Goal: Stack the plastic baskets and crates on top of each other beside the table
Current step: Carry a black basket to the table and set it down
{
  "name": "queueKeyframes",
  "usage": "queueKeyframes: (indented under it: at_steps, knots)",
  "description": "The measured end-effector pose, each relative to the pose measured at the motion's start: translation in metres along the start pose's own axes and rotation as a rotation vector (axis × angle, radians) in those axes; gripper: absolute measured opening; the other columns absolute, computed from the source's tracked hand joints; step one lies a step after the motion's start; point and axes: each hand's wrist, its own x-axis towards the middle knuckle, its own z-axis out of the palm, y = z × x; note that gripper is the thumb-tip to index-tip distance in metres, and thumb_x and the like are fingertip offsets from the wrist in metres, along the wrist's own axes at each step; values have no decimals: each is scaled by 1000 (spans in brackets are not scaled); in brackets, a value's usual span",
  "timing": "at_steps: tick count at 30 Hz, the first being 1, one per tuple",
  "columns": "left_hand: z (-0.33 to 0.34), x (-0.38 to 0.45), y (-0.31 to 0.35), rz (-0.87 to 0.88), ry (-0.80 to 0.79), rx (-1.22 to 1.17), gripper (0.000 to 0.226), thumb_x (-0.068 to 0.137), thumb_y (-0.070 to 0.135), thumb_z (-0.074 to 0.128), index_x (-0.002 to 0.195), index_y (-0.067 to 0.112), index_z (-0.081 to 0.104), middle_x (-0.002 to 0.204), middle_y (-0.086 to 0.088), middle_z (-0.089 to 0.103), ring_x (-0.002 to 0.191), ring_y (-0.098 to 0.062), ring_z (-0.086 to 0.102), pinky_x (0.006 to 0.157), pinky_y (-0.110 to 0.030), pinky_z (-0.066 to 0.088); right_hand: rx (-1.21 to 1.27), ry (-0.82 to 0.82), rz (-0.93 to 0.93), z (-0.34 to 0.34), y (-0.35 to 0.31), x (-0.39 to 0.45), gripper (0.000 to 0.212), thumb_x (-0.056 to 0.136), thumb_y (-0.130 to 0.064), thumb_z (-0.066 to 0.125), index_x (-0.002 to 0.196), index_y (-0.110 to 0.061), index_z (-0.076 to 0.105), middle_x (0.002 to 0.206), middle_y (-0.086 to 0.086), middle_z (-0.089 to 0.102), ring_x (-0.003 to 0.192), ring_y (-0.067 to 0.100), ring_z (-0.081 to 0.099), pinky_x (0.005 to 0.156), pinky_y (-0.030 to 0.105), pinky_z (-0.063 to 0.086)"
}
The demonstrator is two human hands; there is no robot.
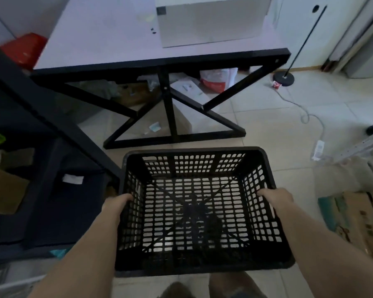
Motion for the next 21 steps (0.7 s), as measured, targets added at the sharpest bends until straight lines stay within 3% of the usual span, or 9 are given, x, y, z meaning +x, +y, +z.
queueKeyframes:
  at_steps: [4,8,11,15,18,21]
  knots:
    - [36,27,57,22,48,-2,62,80,21,67,133,-3,48,126,-21,57,112,-39,56,98,-43,48,-28,-5,50,9,-55,68,57,83,-28,67,125,7,52,123,23,59,113,37,57,93,37,46]
    - [72,73,94,19,62,1,50,85,17,63,129,-2,52,124,-22,60,108,-38,58,89,-38,47,-31,-28,98,31,-88,131,58,82,-29,67,124,8,53,119,24,61,107,38,59,89,38,48]
    - [97,126,112,-1,47,-16,61,82,21,66,137,3,46,132,-20,56,115,-38,56,99,-41,46,-44,-50,118,61,-103,187,56,80,-29,67,121,6,56,111,22,65,90,34,61,80,36,49]
    - [138,213,129,-3,91,-18,67,85,18,65,143,2,37,139,-21,49,124,-38,50,105,-42,41,-40,-48,124,114,-117,266,55,80,-29,68,121,7,56,107,21,66,96,36,62,87,38,52]
    - [168,285,137,3,85,-22,52,89,11,61,136,-5,44,133,-23,54,119,-38,53,96,-36,41,-43,-39,111,162,-128,327,47,82,-26,66,115,7,59,91,15,62,83,31,58,85,39,52]
    - [182,334,144,-12,79,-20,47,87,12,62,130,-5,51,126,-24,59,101,-34,57,91,-36,43,-49,-33,88,191,-143,363,47,83,-25,65,117,6,59,96,17,63,80,29,55,80,36,49]
